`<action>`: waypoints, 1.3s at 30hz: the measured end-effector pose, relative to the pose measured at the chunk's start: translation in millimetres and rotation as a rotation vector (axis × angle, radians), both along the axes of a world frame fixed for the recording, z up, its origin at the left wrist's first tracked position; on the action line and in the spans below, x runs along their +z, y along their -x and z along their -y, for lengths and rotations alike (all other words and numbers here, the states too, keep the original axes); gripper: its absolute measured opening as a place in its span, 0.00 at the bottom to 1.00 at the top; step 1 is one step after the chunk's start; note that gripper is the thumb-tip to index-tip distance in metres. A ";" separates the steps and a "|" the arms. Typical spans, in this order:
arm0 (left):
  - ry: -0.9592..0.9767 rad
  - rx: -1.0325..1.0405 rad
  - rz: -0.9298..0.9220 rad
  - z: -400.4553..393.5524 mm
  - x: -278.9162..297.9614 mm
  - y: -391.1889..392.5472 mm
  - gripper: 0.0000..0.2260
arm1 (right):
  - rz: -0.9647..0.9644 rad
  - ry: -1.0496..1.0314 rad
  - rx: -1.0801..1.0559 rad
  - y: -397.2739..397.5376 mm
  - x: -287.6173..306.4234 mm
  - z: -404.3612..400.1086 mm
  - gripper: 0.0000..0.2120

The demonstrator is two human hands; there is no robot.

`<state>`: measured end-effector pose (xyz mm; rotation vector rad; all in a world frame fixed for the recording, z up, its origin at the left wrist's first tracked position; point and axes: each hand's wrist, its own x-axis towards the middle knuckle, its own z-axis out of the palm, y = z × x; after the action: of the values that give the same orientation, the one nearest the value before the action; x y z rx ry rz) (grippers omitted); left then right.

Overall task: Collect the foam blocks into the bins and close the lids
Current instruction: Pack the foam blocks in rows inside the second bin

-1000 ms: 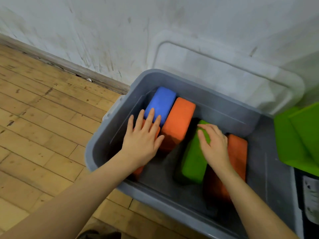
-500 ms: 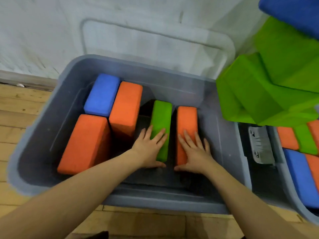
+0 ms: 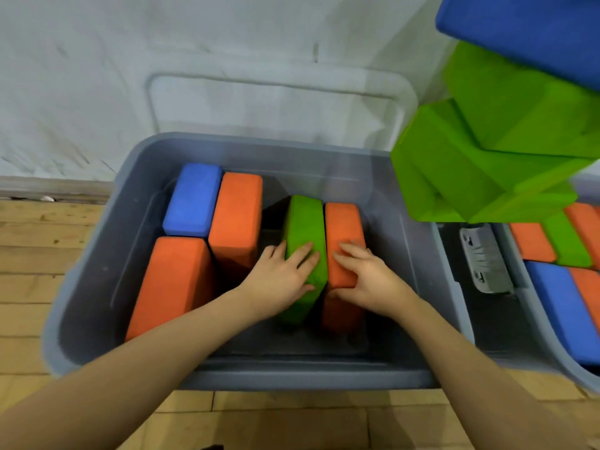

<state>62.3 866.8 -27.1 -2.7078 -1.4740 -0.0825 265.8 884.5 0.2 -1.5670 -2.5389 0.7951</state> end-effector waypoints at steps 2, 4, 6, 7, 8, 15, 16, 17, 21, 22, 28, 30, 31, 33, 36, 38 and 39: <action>-0.058 -0.028 0.116 -4.5 10.4 7.9 0.23 | -0.133 -0.032 -0.058 0.4 12.2 -0.4 0.34; -0.097 -0.048 0.229 -10.2 18.7 16.2 0.22 | -0.235 -0.068 -0.075 0.7 20.9 -3.3 0.29; -0.152 -0.043 0.279 -17.1 25.5 22.4 0.20 | -0.334 -0.081 -0.063 1.5 23.0 -10.2 0.25; -0.202 -0.012 0.285 -21.5 26.5 23.9 0.18 | -0.377 -0.079 -0.073 3.4 23.5 -12.7 0.23; -0.261 0.042 0.272 -27.0 26.5 23.9 0.17 | -0.391 -0.113 -0.100 5.4 21.8 -14.9 0.22; -0.337 0.342 0.420 -49.8 43.5 12.5 0.15 | -0.098 -0.511 -0.225 31.9 17.1 -25.8 0.24; -0.313 0.311 0.419 -47.2 42.8 13.5 0.15 | -0.049 -0.527 -0.199 31.2 14.8 -26.5 0.25; -0.269 0.287 0.394 -44.0 40.8 15.5 0.17 | 0.010 -0.552 -0.182 28.9 12.9 -26.7 0.26; -0.115 0.274 0.181 -38.3 29.7 23.5 0.26 | 0.181 -0.510 -0.148 25.3 7.8 -22.1 0.31; -0.098 0.251 0.167 -38.4 30.9 24.6 0.27 | 0.163 -0.481 -0.147 25.7 7.8 -21.5 0.31; -0.078 0.033 0.112 -31.3 28.8 34.7 0.33 | 0.110 -0.124 -0.110 14.4 11.0 -23.0 0.44; -0.050 0.041 0.019 -28.1 23.1 35.0 0.40 | 0.130 -0.096 -0.105 16.7 9.4 -24.0 0.51; -0.045 0.055 -0.007 -28.1 22.0 33.9 0.43 | 0.134 -0.099 -0.117 19.6 9.0 -25.9 0.53; -0.043 0.082 -0.008 -31.0 22.3 31.1 0.44 | 0.158 -0.139 -0.144 23.5 9.1 -31.7 0.52; -0.072 0.106 0.077 -40.4 25.3 31.0 0.36 | 0.198 -0.225 -0.140 23.9 8.2 -39.8 0.46; -0.103 0.089 0.069 -47.8 25.2 31.9 0.32 | 0.141 -0.212 -0.140 24.2 3.2 -41.0 0.45; -0.103 0.070 0.041 -51.6 24.7 32.0 0.34 | 0.092 -0.192 -0.154 25.2 0.4 -41.3 0.45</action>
<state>30.2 918.4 -2.4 -2.5864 -1.5293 -0.2060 240.6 925.9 0.6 -1.7436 -2.4312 0.4579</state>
